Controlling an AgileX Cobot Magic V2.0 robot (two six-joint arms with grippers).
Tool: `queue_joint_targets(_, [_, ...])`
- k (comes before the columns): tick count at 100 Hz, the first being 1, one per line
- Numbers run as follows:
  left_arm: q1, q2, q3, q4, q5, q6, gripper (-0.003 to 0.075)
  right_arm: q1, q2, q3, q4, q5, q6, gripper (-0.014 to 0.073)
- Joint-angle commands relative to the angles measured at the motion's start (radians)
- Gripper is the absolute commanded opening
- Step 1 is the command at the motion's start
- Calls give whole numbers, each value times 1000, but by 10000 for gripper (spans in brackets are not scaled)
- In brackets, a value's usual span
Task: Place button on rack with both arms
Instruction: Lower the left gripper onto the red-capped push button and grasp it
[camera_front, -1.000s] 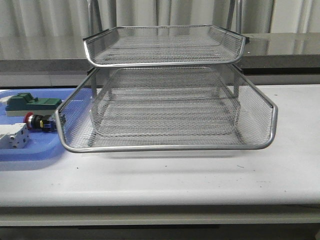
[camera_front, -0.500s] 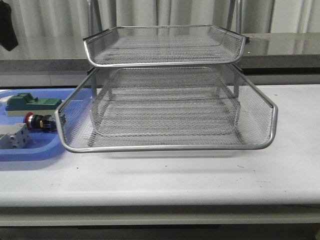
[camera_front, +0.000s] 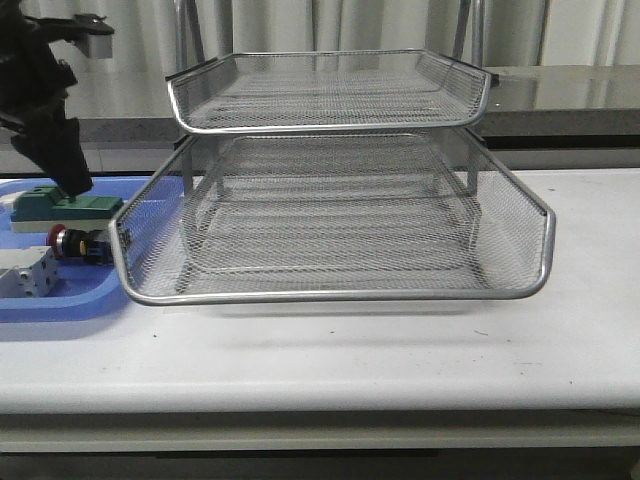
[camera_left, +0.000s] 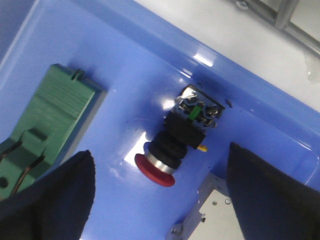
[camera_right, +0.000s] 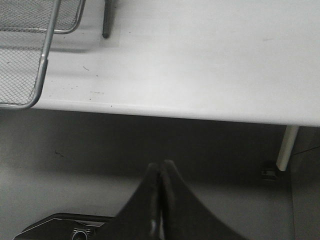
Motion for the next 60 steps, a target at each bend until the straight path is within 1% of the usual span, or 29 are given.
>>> queue_joint_targets(1, [-20, -41, -37, -26, -3, 39, 515, 0, 0, -34, -14, -49, -5, -68])
queue_joint_targets(17, [-36, -6, -37, -21, -4, 52, 515, 0, 0, -34, -14, -49, -5, -68])
queue_joint_targets(60, [-36, 46, -37, -17, -25, 76, 515, 0, 0, -34, -14, -47, -5, -68])
